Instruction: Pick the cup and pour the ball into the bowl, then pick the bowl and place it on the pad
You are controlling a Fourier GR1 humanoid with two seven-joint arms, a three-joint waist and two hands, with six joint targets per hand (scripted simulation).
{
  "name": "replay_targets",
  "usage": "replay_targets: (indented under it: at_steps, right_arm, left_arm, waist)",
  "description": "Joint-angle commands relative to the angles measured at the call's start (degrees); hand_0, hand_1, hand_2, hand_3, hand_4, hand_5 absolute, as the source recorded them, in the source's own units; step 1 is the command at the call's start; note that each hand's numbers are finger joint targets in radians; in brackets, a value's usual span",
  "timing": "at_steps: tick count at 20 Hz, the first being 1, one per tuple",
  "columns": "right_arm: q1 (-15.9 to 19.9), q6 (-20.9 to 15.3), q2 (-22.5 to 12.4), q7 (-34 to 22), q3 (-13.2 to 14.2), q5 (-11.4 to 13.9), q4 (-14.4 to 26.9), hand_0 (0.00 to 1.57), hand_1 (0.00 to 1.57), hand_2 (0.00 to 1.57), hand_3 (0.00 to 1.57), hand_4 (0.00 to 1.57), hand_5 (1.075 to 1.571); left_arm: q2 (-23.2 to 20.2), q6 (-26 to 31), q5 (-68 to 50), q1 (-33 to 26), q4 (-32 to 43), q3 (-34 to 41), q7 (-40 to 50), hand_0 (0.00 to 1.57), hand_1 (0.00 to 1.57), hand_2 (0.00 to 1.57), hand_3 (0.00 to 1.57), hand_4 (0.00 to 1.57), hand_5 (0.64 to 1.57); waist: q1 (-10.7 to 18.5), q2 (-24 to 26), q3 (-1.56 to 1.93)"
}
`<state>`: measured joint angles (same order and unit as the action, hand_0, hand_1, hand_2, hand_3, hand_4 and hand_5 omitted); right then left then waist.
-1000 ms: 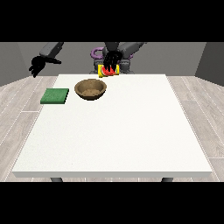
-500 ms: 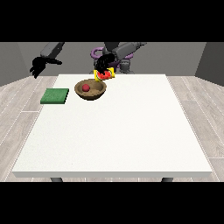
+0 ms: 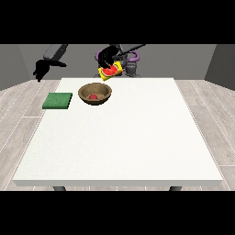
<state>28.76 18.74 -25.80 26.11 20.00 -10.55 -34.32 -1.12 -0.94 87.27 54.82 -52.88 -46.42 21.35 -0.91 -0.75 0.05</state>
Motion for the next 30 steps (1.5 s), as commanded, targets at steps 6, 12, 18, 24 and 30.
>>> replay_targets:
  at_steps: [6,12,18,24,30]
  right_arm:
    - [-1.5,0.9,0.0,0.5,0.5,-0.9,2.3,0.0,0.0,0.0,0.0,0.43,1.555]
    - [-4.5,2.1,-1.6,-1.1,2.4,-2.7,2.3,0.0,0.0,0.0,0.0,0.43,1.555]
    - [-1.4,-0.8,0.5,-2.1,2.0,-3.1,-0.7,0.0,0.0,0.0,0.0,0.41,1.556]
    - [0.2,-2.0,3.2,-3.7,1.8,-4.2,-2.2,0.0,0.0,0.0,0.0,0.31,1.569]
    - [3.3,-3.6,7.2,-6.0,-0.9,-3.6,-5.6,0.0,0.0,0.0,0.0,0.42,1.566]
  left_arm:
    - [1.1,4.2,5.6,0.0,-4.5,3.0,-3.9,1.52,1.52,1.57,1.57,1.2,1.462]
    - [-3.0,-11.3,-11.3,-9.1,-12.5,19.7,-3.3,0.36,0.36,1.57,1.57,0.99,1.555]
    - [-5.1,-16.3,-29.3,-14.0,-13.5,32.5,-12.9,0.86,0.86,1.57,1.56,0.92,1.555]
    - [-1.9,-14.7,-49.4,-17.6,-15.5,41.9,-23.7,1.08,1.08,1.09,0.91,0.82,1.549]
    - [1.0,-15.6,-65.6,-19.4,-13.9,47.2,-33.3,0.0,0.0,0.0,0.0,0.4,1.548]
  waist:
    - [2.3,-0.8,-0.02]
    - [8.1,0.0,-0.22]
    - [8.7,-5.9,-0.3]
    - [9.3,-10.5,-0.33]
    - [5.2,-14.8,-0.28]
